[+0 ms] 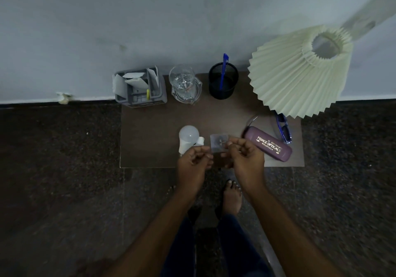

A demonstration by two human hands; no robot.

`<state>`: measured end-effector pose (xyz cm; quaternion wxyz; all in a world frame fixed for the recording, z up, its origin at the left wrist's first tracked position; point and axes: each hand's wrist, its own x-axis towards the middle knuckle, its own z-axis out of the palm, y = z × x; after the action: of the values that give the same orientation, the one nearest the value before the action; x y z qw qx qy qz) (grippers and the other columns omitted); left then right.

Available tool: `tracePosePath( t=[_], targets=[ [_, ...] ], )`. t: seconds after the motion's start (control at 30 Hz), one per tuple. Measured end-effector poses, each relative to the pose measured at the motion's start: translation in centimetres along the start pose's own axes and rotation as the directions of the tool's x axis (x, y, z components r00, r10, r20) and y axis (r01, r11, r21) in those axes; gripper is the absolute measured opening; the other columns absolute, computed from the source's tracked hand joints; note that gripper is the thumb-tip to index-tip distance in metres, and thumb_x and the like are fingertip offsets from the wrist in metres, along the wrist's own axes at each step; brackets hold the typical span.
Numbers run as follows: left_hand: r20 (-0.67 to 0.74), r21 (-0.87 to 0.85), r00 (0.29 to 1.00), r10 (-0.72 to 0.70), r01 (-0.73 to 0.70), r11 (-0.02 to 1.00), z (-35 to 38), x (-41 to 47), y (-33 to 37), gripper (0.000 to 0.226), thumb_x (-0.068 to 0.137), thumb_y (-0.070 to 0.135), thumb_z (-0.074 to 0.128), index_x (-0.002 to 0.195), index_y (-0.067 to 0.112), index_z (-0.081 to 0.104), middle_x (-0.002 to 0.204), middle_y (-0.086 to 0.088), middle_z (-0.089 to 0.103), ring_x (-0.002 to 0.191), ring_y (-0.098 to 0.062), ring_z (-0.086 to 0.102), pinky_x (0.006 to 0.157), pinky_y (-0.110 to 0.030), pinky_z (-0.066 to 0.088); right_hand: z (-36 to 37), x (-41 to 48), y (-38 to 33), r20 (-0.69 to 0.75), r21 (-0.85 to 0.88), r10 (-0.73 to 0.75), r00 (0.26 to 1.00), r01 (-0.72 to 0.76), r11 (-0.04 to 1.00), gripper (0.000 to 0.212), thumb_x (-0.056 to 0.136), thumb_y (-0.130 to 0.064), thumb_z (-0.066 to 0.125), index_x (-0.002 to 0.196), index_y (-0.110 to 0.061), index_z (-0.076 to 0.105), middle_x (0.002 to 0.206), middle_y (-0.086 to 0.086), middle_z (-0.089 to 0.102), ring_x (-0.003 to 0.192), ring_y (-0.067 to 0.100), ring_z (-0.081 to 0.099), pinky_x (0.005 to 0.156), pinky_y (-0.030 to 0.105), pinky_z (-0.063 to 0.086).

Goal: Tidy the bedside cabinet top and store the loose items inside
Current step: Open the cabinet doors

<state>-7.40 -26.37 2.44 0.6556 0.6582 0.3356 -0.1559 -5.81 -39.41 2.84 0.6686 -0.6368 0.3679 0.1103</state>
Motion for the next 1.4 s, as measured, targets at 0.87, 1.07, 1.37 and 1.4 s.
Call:
tracePosePath(
  t=[0.87,1.07,1.37,1.4],
  targets=[
    [-0.106,-0.030,0.958,-0.267,0.265,0.964,-3.1,-0.3,-12.5,0.012,0.099,0.007,0.053,0.100,0.013,0.063,0.074,-0.005,0.062,0.057,-0.014,0.056,0.049,-0.022,0.046,-2.3,-5.0,8.7,0.083,-0.166,0.258,0.963,-0.241,0.956,0.025,0.102,-0.012,0.055,0.116,0.008,0.064,0.100,0.023,0.069,0.081,0.031,0.062,0.057,0.032,0.050],
    [-0.113,-0.049,0.972,-0.206,0.202,0.978,-3.3,1.3,-15.1,0.010,0.100,0.011,0.056,0.106,0.015,0.063,0.080,-0.002,0.064,0.058,-0.013,0.057,0.047,-0.022,0.047,-0.7,-2.5,11.2,0.045,-0.316,0.147,0.988,-0.125,0.940,0.024,0.099,-0.026,0.061,0.119,-0.012,0.061,0.095,0.008,0.067,0.095,0.044,0.070,0.081,0.060,0.059],
    [-0.126,0.111,0.991,-0.046,0.060,0.992,-1.7,5.3,-16.9,0.028,0.101,0.029,0.055,0.121,0.011,0.063,0.098,-0.009,0.068,0.071,-0.020,0.064,0.050,-0.023,0.047,-0.9,0.8,15.8,0.158,-0.354,0.040,0.987,0.019,0.935,0.023,0.102,-0.038,0.055,0.086,-0.024,0.064,0.109,0.021,0.071,0.101,0.043,0.068,0.089,0.061,0.053],
    [-0.121,0.127,0.992,-0.037,0.052,0.990,-1.6,5.5,-17.1,0.029,0.102,0.030,0.054,0.119,0.009,0.064,0.093,-0.009,0.066,0.064,-0.018,0.062,0.047,-0.022,0.046,-1.0,1.0,16.3,0.172,-0.348,0.030,0.985,0.033,0.937,0.023,0.102,-0.037,0.055,0.084,-0.027,0.064,0.110,0.019,0.071,0.102,0.042,0.068,0.089,0.058,0.054]
  ],
)
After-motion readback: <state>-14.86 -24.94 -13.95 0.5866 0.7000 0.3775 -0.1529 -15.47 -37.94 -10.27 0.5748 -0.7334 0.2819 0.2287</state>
